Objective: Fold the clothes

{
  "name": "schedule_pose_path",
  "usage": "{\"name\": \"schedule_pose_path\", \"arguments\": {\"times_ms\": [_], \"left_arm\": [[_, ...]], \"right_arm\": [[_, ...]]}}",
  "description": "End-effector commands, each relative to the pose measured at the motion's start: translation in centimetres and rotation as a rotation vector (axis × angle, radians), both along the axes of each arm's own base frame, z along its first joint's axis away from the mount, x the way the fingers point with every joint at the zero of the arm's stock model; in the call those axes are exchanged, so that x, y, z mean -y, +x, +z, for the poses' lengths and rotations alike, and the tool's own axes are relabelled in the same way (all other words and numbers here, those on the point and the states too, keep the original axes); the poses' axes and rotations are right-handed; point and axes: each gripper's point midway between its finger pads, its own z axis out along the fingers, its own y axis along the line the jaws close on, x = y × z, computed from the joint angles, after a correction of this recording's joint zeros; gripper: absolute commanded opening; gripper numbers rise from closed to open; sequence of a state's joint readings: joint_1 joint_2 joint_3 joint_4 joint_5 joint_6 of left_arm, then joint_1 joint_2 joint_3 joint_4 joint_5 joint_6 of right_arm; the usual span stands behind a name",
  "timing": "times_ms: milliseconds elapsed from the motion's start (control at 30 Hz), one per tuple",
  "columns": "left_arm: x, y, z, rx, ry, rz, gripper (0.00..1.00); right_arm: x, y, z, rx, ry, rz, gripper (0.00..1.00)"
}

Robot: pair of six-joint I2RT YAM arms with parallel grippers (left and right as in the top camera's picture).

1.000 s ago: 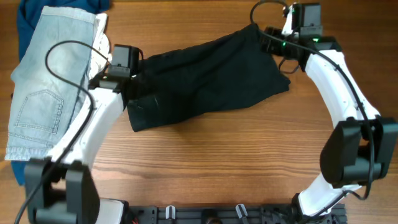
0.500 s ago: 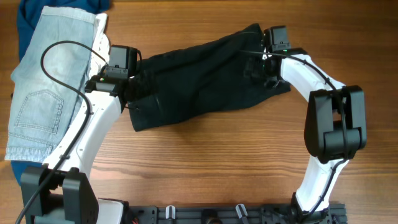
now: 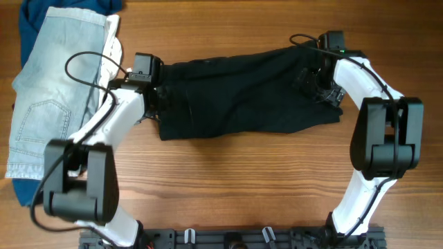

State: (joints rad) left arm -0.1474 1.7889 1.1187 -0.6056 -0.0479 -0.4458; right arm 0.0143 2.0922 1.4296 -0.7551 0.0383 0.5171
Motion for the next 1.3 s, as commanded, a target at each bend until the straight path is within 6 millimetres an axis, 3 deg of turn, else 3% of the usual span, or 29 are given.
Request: {"name": "schedule_pose_path", "arguments": {"times_ms": [0,100,133,200,300,433,533,600,700,767,867,900,933,967,1000,1133,1267], "left_arm": [[1.8,0.6,-2.6,-0.034,-0.115,-0.102,0.99],[2.2,0.8,-4.9,-0.062,-0.135,-0.140,0.96],[2.6,0.7,-5.5,-0.072,-0.159,-0.175,0.91],[3.8,0.6,-6.4,-0.083,-0.230,-0.194,0.73],[4.8,0.4,-6.8,-0.089,-0.279,-0.232,0.37],[4.7,-0.3,-8.3,-0.132,-0.279,-0.225,0.07],[4.0,-0.1,-8.4,-0.129,-0.249,-0.213,0.04],[2.6,0.2,-7.1,-0.110,-0.248,-0.179,0.04],[-0.2,0.4,-3.6,-0.066,-0.244,-0.119,0.04],[-2.2,0.0,-0.4,-0.023,-0.231,-0.107,0.04],[-4.7,-0.6,3.6,0.049,-0.196,-0.075,0.04],[-5.4,-0.7,4.9,0.078,-0.186,-0.060,0.04],[-5.9,-0.7,5.9,0.098,-0.179,-0.049,0.04],[-6.4,-0.5,6.8,0.124,-0.172,-0.037,0.04],[-6.9,0.2,7.9,0.151,-0.146,-0.031,0.04],[-7.2,1.6,11.5,0.196,-0.131,-0.034,0.04],[-7.1,2.3,13.5,0.226,-0.128,-0.043,0.04]], "right_arm": [[-4.6,-5.7,-6.2,-0.232,0.192,-0.013,0.99],[-4.6,-5.5,-6.2,-0.224,0.192,-0.012,0.99],[-4.6,-5.3,-6.2,-0.215,0.192,-0.002,0.99],[-4.7,-4.9,-6.2,-0.197,0.192,0.010,0.99],[-4.7,-4.7,-6.3,-0.189,0.192,0.017,1.00],[-4.8,-4.3,-6.3,-0.174,0.193,0.022,1.00],[-4.8,-3.8,-5.8,-0.154,0.191,0.059,0.96],[-5.1,-1.7,-3.4,-0.067,0.191,0.145,0.94],[-6.8,1.3,2.8,0.099,0.250,0.321,0.95],[-8.1,2.3,7.8,0.217,0.280,0.477,0.99],[-9.1,2.4,12.1,0.329,0.294,0.605,1.00],[-9.1,2.5,12.5,0.341,0.289,0.615,0.95],[-9.1,2.5,12.5,0.345,0.288,0.616,0.67],[-9.1,2.6,12.2,0.338,0.290,0.614,0.50],[-9.2,2.4,11.7,0.325,0.296,0.607,0.25],[-11.3,2.1,9.6,0.304,0.379,0.622,0.05],[-13.5,2.6,6.0,0.267,0.437,0.606,0.04]]}}
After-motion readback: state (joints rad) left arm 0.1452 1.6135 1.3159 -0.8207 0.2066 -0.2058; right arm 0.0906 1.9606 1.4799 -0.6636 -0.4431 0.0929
